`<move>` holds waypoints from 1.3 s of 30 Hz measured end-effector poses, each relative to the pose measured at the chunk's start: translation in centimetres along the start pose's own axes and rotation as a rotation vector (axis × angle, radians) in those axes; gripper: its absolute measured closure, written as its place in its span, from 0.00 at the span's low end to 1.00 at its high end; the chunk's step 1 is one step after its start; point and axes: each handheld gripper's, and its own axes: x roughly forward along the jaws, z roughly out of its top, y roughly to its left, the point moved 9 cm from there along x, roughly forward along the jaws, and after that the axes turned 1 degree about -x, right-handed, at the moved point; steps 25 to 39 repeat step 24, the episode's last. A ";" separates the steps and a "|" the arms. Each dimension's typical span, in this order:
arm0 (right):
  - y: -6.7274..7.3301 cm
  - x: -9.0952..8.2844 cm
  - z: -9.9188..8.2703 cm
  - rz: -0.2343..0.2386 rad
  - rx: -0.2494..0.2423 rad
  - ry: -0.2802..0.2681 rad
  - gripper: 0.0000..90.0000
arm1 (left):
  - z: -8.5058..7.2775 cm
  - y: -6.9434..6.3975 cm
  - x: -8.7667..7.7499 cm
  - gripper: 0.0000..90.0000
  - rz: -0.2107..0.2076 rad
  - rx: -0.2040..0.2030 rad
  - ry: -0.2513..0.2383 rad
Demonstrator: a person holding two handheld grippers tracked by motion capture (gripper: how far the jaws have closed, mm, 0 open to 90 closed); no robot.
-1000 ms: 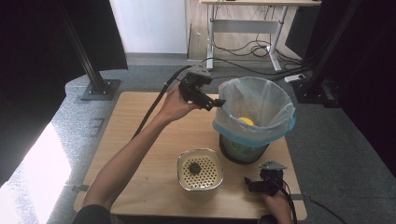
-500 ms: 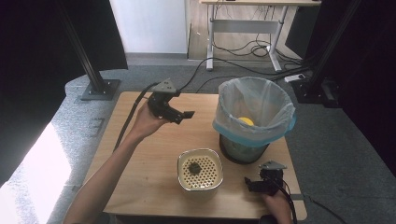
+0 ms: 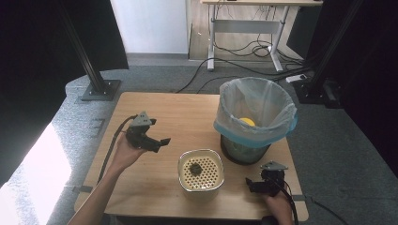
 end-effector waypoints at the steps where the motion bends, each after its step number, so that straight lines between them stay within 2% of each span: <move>1: 0.0 0.0 0.0 0.000 -0.001 0.000 0.00 | -1.1 0.0 0.0 0.00 0.012 -0.002 0.009; 6: 0.0 0.0 0.0 0.000 0.000 0.000 0.00 | -5.0 -0.5 0.2 0.00 0.018 -0.032 0.000; 10: 0.0 0.0 0.0 -0.002 0.002 -0.001 0.00 | -8.8 -0.8 0.9 0.00 0.054 -0.032 0.081; 13: 0.0 0.0 0.0 -0.002 0.005 0.000 0.00 | -11.1 -1.0 1.5 0.00 0.059 -0.053 0.124; 17: 0.0 0.0 0.0 -0.002 0.005 0.001 0.00 | -13.3 -1.2 2.2 0.00 0.064 -0.064 0.166; 18: 0.0 0.0 0.0 -0.002 0.005 0.001 0.00 | -14.0 -1.3 2.4 0.00 0.057 -0.079 0.177; 20: 0.0 0.0 0.0 -0.002 0.005 0.001 0.00 | -15.1 -1.4 2.7 0.00 0.049 -0.094 0.226; 22: 0.0 0.0 0.0 -0.002 0.005 0.001 0.00 | -15.4 -1.4 2.6 0.00 0.054 -0.093 0.253; 24: 0.0 0.0 0.0 -0.002 0.005 0.001 0.00 | -15.5 -1.3 2.6 0.00 0.051 -0.105 0.258; 39: 0.0 0.0 0.0 -0.002 0.005 0.001 0.00 | -15.5 -1.3 2.6 0.00 0.051 -0.105 0.258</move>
